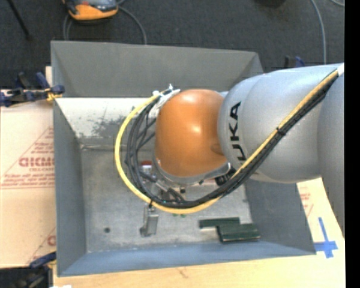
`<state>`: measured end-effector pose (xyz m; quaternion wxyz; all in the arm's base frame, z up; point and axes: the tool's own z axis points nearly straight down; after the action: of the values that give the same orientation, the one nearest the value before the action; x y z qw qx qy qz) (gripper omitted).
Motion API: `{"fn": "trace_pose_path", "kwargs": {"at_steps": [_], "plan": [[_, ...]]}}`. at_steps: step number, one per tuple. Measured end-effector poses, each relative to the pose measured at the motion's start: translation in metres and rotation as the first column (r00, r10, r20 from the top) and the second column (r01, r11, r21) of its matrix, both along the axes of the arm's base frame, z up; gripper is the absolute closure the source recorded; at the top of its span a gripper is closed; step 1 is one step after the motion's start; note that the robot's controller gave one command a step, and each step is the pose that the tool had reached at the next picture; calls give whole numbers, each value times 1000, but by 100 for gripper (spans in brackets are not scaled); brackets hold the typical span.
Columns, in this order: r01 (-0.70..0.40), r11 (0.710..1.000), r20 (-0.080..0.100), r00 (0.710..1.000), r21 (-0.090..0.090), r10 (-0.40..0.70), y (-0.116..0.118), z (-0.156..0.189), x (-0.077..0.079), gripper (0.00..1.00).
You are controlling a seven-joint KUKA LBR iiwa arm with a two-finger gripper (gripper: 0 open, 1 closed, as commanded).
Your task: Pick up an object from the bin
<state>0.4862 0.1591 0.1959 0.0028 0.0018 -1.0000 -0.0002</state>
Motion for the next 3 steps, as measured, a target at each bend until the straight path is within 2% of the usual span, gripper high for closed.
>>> {"fn": "trace_pose_path", "kwargs": {"at_steps": [1,2,3], "plan": [[1,1000,3,1000,1,-1,0,2,1,0],[-166,986,12,986,0,166,-8,-15,-1,0],[-388,922,14,922,-3,388,-12,-79,14,0]]}}
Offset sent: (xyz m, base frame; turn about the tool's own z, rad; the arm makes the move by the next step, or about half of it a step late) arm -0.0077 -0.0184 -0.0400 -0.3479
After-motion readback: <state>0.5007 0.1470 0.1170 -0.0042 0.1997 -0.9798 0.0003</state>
